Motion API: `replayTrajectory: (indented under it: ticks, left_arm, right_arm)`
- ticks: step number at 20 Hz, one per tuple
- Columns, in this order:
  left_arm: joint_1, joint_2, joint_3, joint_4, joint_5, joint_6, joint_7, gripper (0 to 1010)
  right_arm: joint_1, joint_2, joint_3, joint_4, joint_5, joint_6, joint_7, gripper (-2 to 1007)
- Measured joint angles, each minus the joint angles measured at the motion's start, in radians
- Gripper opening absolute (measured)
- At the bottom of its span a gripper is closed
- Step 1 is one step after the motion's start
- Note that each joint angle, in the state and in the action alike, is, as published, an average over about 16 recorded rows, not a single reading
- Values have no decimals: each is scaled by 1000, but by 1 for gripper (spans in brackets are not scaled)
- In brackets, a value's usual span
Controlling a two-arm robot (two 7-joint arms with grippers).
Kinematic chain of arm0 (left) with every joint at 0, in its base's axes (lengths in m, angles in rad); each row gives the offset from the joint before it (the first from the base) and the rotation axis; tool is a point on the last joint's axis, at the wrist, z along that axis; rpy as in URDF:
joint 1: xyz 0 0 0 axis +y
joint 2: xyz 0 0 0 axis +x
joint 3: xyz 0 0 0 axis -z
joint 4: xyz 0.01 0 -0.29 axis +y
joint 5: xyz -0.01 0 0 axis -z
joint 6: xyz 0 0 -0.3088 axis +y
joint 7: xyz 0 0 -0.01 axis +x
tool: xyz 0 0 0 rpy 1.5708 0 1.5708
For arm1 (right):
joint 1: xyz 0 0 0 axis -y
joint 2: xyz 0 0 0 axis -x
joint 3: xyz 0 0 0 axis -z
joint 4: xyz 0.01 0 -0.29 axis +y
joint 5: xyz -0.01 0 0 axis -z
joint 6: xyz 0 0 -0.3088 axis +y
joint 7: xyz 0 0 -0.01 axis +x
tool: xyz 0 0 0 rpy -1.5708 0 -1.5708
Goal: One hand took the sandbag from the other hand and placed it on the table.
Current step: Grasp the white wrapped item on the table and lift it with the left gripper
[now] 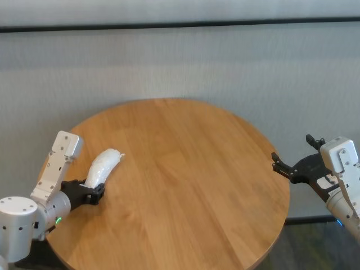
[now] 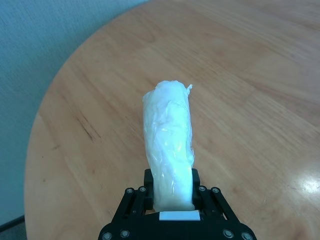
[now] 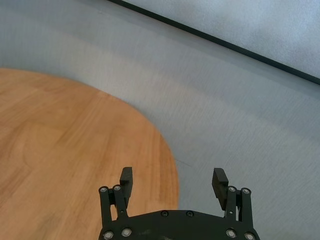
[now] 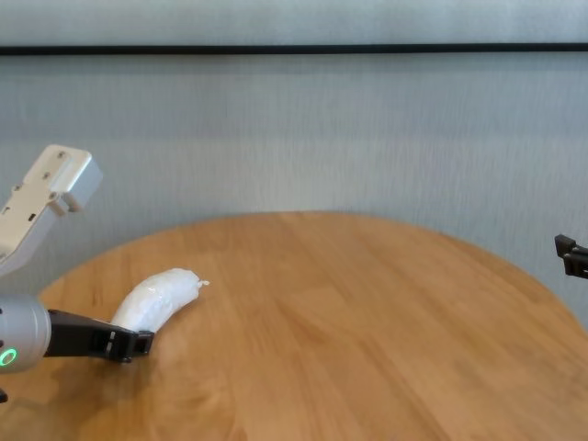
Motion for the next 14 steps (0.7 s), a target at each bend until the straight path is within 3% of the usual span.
replayTrajectory:
  ticks: [14]
  left_arm:
    - [0,0,0,0,-1,-1,0,367]
  right_arm:
    - [0,0,0,0,0,0,0,1000]
